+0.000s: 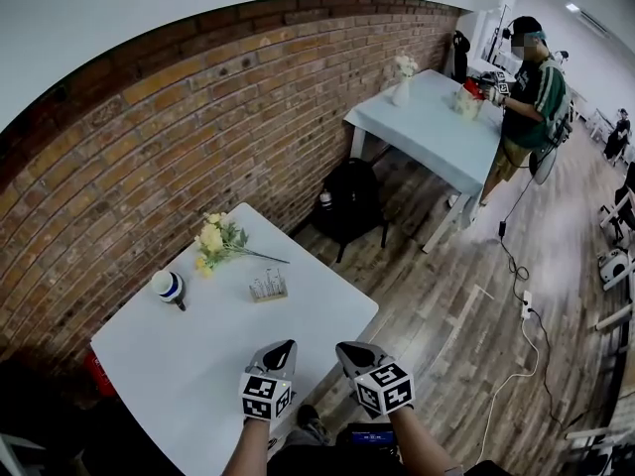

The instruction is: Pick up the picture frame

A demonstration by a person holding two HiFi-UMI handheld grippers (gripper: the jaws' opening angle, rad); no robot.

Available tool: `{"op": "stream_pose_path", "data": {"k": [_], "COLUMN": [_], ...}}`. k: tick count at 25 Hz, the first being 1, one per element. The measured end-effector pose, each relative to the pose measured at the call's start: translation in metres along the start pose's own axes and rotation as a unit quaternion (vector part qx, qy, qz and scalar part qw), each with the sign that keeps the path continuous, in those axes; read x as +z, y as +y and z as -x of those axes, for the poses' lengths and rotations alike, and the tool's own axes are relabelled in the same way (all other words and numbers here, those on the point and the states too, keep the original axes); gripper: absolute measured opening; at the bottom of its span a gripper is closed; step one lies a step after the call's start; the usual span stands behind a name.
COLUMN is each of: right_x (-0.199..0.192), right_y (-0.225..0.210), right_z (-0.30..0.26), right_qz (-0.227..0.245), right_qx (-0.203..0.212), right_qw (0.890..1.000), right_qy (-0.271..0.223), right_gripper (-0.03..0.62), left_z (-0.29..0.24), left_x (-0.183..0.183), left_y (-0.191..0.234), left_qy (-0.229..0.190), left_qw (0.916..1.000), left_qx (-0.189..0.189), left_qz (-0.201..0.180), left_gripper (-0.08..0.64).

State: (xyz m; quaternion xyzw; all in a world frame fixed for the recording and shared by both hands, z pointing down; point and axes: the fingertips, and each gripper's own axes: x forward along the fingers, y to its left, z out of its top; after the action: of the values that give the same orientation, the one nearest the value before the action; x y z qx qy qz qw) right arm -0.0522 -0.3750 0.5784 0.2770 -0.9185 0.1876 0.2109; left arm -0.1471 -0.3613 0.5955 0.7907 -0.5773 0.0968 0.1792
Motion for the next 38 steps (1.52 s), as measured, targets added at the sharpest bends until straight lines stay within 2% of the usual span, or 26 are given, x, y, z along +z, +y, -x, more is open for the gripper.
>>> {"op": "stream_pose_path", "data": {"k": [7,16,20,38], "right_x": [0.023,0.057,0.062,0.055], "right_y": [-0.011,-0.009,-0.015,-0.022], "right_z": [-0.023,-0.039,-0.038,-0.04], "right_qz": [0.014,0.061,0.065,0.054], "right_qx": [0.02,0.068,0.075,0.109], "right_qw": [1.0,0.996,0.995,0.993], "right_qy": [0.003,0.001,-0.001,0.01], "right_gripper": [0.009,0.009,0.009,0.009], "left_z": [-0.011,-0.003,-0.006,-0.01], "left_x": [0.012,0.035,0.036,0.032], "left_y": [0.015,0.024,0.02,0.014], "left_qy": [0.003,-0.003,0.003,0.015], "left_qw": [0.9997,0.9974,0.9967,0.9947], "left_qx": [0.022,0.071,0.079,0.101], "left_qz": [0.002,-0.007,-0.016,-0.01], "left_gripper": [0.012,0.012,0.012,0.012]}}
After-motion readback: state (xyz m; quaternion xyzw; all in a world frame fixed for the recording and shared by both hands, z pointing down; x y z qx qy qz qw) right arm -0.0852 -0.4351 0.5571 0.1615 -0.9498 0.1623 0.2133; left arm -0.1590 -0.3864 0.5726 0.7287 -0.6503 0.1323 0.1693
